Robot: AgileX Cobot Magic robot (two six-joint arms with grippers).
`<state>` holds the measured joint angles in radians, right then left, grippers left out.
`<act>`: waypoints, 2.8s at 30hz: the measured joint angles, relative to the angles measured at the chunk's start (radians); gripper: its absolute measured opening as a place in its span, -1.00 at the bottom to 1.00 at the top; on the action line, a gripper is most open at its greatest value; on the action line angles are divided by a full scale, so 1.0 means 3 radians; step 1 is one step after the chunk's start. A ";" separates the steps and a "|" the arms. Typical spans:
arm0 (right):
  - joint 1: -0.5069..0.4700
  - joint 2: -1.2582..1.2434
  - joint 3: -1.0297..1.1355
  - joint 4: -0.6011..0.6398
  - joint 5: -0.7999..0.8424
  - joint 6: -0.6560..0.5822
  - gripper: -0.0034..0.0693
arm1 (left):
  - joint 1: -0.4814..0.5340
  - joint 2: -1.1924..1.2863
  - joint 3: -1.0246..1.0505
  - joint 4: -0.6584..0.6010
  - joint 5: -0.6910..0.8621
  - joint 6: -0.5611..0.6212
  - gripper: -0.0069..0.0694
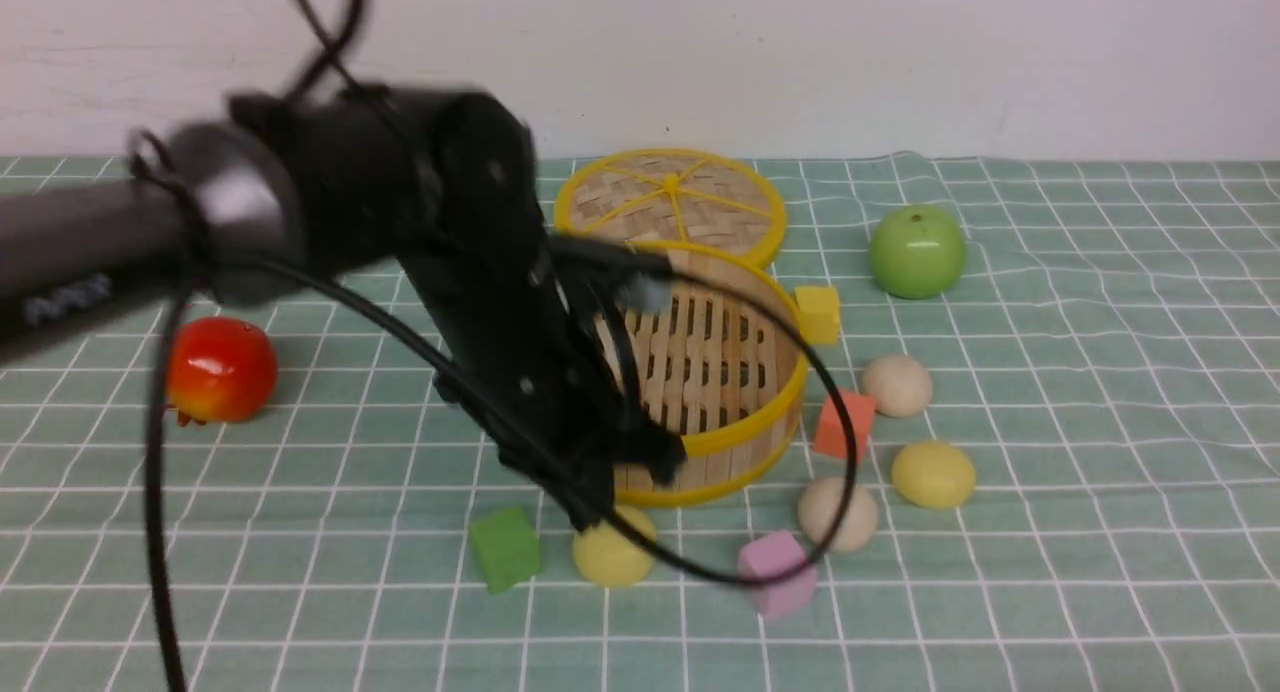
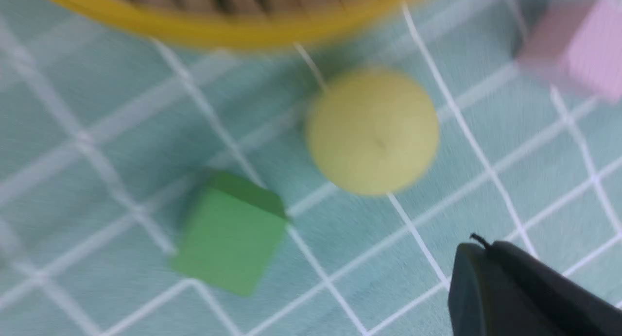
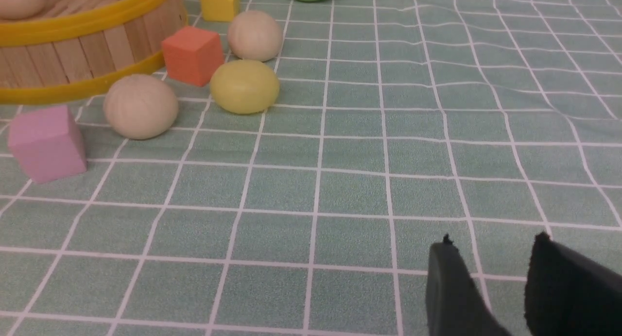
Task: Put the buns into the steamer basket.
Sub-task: Use the left arm to grab a steamed stuffed bun, then use the left arm to put the steamed stuffed bun into the steamer, then use the right arm to grab a steamed stuffed bun
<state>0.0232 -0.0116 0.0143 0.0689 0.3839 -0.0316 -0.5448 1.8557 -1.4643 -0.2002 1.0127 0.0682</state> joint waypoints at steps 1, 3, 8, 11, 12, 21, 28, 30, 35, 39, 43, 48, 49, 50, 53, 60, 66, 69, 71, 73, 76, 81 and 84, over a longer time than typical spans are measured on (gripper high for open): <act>0.0000 0.0000 0.0000 0.0000 0.0000 0.0000 -0.25 | -0.0017 0.0042 0.0012 -0.0001 -0.0045 0.0000 -0.84; 0.0000 0.0000 0.0000 0.0000 0.0000 0.0000 -0.25 | -0.0020 0.0098 0.0024 -0.0001 -0.0175 0.0000 -0.78; 0.0000 0.0000 0.0000 0.0000 0.0000 0.0000 -0.25 | -0.0020 0.0163 0.0024 0.0049 -0.0417 0.0000 -0.42; 0.0000 0.0000 0.0000 0.0000 0.0000 0.0000 -0.25 | -0.0020 0.0203 0.0024 0.0049 -0.0450 0.0000 -0.27; 0.0000 0.0000 0.0000 0.0000 0.0000 0.0000 -0.25 | -0.0020 0.0233 0.0024 0.0042 -0.0450 0.0000 -0.19; 0.0000 0.0000 0.0000 0.0000 0.0000 0.0000 -0.25 | -0.0020 0.0379 0.0024 0.0081 -0.0596 0.0000 -0.11; 0.0000 0.0000 0.0000 0.0000 0.0000 0.0000 -0.25 | -0.0020 0.0440 0.0024 0.0255 -0.0633 0.0000 -0.19; 0.0000 0.0000 0.0000 0.0000 0.0000 0.0000 -0.25 | -0.0020 0.0440 0.0024 0.0258 -0.0640 0.0000 -0.19; 0.0000 0.0000 0.0000 0.0000 0.0000 0.0000 -0.25 | -0.0020 0.0440 0.0024 0.0258 -0.0646 0.0000 -0.40; 0.0000 0.0000 0.0000 0.0000 0.0000 0.0000 -0.25 | -0.0020 0.0440 0.0024 0.0261 -0.0646 0.0000 -0.85; 0.0000 0.0000 0.0000 0.0000 0.0000 0.0000 -0.25 | -0.0021 0.0372 0.0026 0.0257 -0.0575 -0.0001 -0.85; 0.0000 0.0000 0.0000 0.0000 0.0000 0.0000 -0.25 | -0.0021 -0.0040 0.0030 0.0177 -0.0467 0.0002 -0.85; 0.0000 0.0000 0.0000 0.0000 0.0000 0.0000 -0.25 | -0.0024 -0.0123 0.0026 0.0160 -0.0485 0.0011 -0.85; 0.0000 0.0000 0.0000 0.0000 0.0000 0.0000 -0.25 | -0.0024 -0.0233 0.0010 0.0155 -0.0548 0.0039 -0.85; 0.0000 0.0000 0.0000 0.0000 0.0000 0.0000 -0.25 | -0.0024 -0.0335 -0.0087 0.0148 -0.0788 0.0189 -0.85; 0.0000 0.0000 0.0000 0.0000 0.0000 0.0000 -0.25 | -0.0024 0.0098 -0.0227 0.0190 -0.1391 0.0406 -0.85; 0.0000 0.0000 0.0000 0.0000 0.0000 0.0000 -0.25 | -0.0024 0.0569 -0.0394 0.0552 -0.1420 0.0325 -0.73; 0.0000 0.0000 0.0000 0.0000 0.0000 0.0000 -0.25 | -0.0024 0.0656 -0.0446 0.0711 -0.1456 0.0208 -0.58; 0.0000 0.0000 0.0000 0.0000 0.0000 0.0000 -0.25 | -0.0024 0.0655 -0.0457 0.0767 -0.1473 0.0110 -0.45; 0.0000 0.0000 0.0000 0.0000 0.0000 0.0000 -0.25 | -0.0024 0.0631 -0.0462 0.0787 -0.1465 -0.0014 -0.27; 0.0000 0.0000 0.0000 0.0000 0.0000 0.0000 -0.25 | -0.0024 0.0523 -0.0478 0.0790 -0.1306 -0.0192 -0.04; 0.0000 0.0000 0.0000 0.0000 0.0000 0.0000 -0.25 | -0.0054 0.0098 -0.0501 0.0754 -0.0970 -0.0260 0.08; 0.0000 0.0000 0.0000 0.0000 0.0000 0.0000 -0.25 | -0.0123 -0.0368 -0.0439 0.0622 -0.0884 -0.0262 -0.09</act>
<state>0.0232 -0.0116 0.0143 0.0689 0.3839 -0.0316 -0.5815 1.7454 -1.5960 -0.0135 0.7476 -0.0102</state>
